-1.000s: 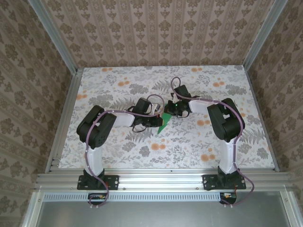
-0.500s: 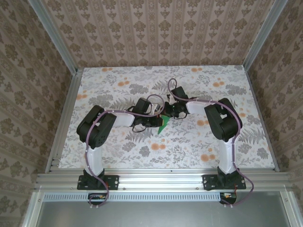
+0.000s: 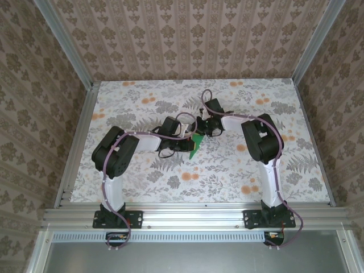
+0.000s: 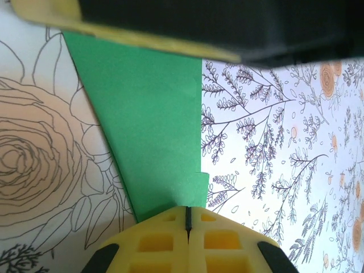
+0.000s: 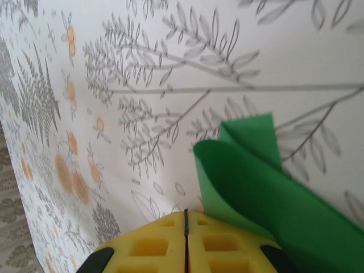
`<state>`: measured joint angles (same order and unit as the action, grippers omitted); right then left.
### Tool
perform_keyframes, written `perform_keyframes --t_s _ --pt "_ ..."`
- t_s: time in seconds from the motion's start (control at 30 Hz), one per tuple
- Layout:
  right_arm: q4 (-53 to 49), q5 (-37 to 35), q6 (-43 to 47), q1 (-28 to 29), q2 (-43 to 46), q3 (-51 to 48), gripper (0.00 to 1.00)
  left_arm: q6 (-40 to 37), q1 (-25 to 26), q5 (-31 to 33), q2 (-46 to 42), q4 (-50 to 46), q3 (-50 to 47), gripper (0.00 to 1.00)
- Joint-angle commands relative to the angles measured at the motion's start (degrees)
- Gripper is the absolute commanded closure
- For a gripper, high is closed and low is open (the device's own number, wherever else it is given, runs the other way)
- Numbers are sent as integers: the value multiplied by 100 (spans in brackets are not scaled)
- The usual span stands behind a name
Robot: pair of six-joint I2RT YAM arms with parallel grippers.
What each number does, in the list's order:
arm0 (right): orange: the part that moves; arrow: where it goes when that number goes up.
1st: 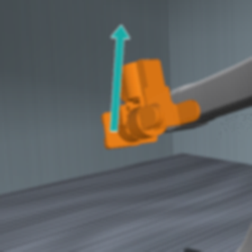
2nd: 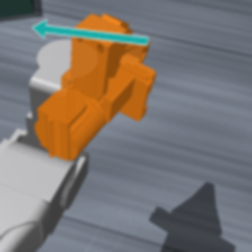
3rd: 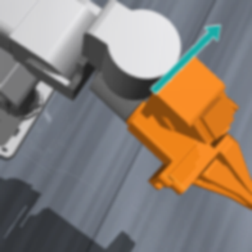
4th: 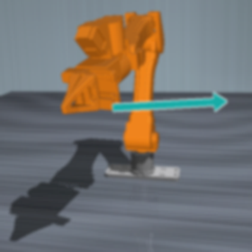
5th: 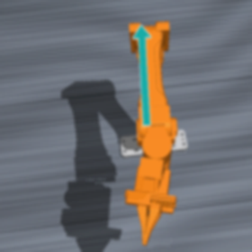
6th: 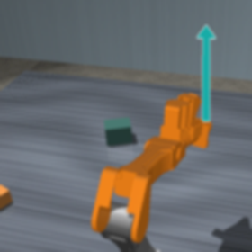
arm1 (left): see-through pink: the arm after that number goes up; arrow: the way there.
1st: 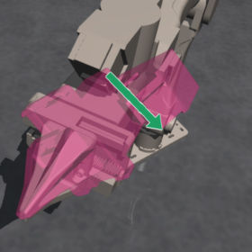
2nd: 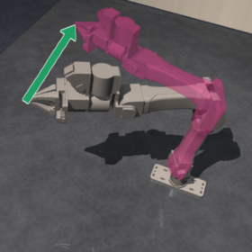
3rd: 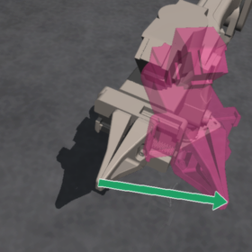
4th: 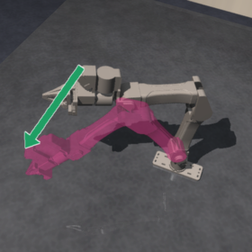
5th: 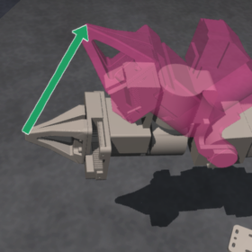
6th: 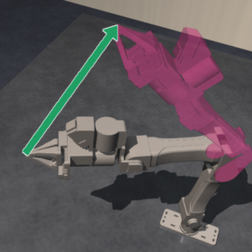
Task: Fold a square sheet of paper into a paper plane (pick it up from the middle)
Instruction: Fold the wing for the fifth time at the center of the table.
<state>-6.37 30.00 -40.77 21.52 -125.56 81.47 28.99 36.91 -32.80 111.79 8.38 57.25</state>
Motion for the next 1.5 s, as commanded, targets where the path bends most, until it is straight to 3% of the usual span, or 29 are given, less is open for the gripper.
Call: perform_keyframes --t_s 0.0,0.47,0.67,0.83,1.47 --pt "115 -799 -125 -251 -341 340 91 -190 54 -172 168 -948 -171 100" --pt "-436 -702 -208 -343 -322 1357 89 -271 54 -170 115 -1040 -216 100" --pt "-236 -277 -203 -294 773 338 88 -246 45 -119 106 -1003 -200 100" --pt "-266 32 -124 -86 1155 -381 88 -199 34 -89 106 -925 -166 100" --pt "-357 -127 -306 119 -75 -175 93 -138 18 -165 -20 -801 -317 100"
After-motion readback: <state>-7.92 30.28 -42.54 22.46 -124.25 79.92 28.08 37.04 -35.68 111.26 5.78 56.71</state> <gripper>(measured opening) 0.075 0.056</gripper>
